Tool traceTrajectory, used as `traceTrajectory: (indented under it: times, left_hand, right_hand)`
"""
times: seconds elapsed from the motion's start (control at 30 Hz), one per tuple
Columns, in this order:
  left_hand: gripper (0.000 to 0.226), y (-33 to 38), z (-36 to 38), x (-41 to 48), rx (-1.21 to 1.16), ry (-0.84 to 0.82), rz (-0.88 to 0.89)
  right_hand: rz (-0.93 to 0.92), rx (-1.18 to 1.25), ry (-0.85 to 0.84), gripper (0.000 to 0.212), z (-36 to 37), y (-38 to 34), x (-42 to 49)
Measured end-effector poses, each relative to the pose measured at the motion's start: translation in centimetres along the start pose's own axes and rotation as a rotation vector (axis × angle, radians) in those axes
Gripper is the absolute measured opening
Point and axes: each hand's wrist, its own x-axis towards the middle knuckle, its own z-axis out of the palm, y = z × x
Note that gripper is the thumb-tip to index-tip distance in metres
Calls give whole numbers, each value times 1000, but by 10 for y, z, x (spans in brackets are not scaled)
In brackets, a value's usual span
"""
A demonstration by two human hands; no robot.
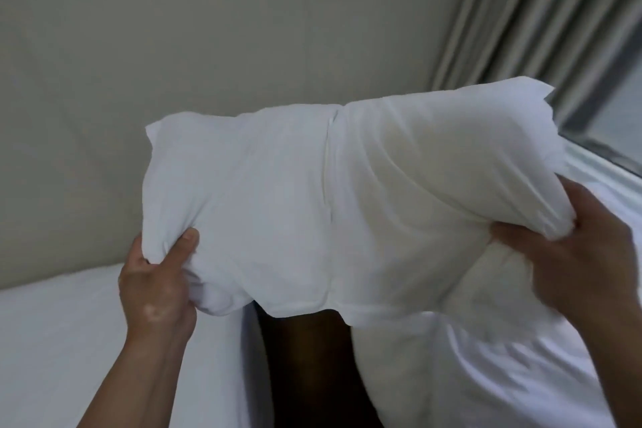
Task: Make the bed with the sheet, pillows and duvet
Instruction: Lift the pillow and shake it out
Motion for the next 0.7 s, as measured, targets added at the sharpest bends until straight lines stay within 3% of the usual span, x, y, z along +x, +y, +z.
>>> traceTrajectory:
  times: [0.33,0.57,0.7]
  left_hand:
    - [37,-2,216,-137,-59,-510,-57]
    - [34,-4,314,-204,-2,-781,-53]
    - [34,-22,358,-212,75,-848,-44]
  right_hand:
    - [344,-65,396,105,-240,182,-79]
    - [503,-64,643,97,-299,189,-164]
    - [570,-118,669,75,-291,188,-190]
